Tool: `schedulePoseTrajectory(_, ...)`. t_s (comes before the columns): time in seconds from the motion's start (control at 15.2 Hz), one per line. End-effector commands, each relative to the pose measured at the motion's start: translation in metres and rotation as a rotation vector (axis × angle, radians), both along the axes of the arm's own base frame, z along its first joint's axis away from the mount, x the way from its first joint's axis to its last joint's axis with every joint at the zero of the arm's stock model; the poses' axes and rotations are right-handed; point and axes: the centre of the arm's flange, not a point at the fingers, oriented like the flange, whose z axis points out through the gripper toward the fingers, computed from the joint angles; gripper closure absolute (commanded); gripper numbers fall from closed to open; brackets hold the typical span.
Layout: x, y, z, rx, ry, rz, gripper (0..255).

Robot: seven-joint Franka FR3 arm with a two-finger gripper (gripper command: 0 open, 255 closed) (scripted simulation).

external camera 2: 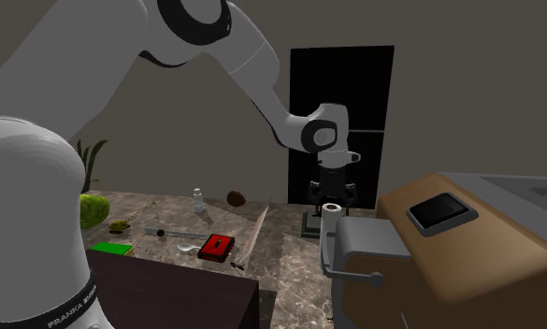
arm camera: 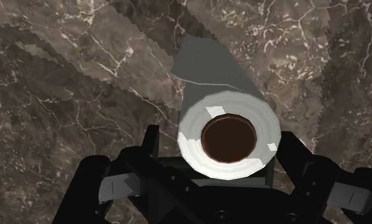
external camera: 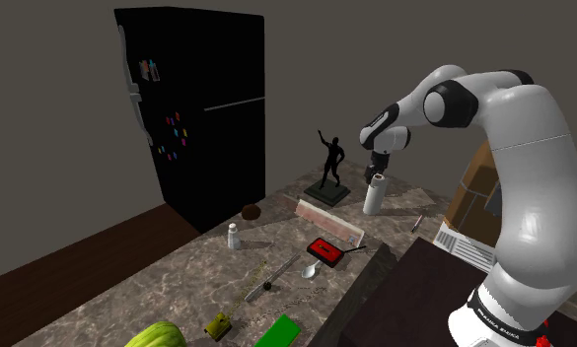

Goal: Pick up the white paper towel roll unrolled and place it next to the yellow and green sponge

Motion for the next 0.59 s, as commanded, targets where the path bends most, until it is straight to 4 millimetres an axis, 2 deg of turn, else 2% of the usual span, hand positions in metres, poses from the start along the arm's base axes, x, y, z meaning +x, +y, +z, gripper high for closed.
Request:
schedulePoseTrajectory(0.0,0.0000,0.0000,-0.0001,0.000,0.000,0.000,0)
schedulePoseTrajectory(0.07,0.0000,0.0000,-0.0001,0.000,0.000,0.000,255)
schedulePoseTrajectory(0.53,0.0004,0.0001,-0.0004,0.000,0.000,0.000,255)
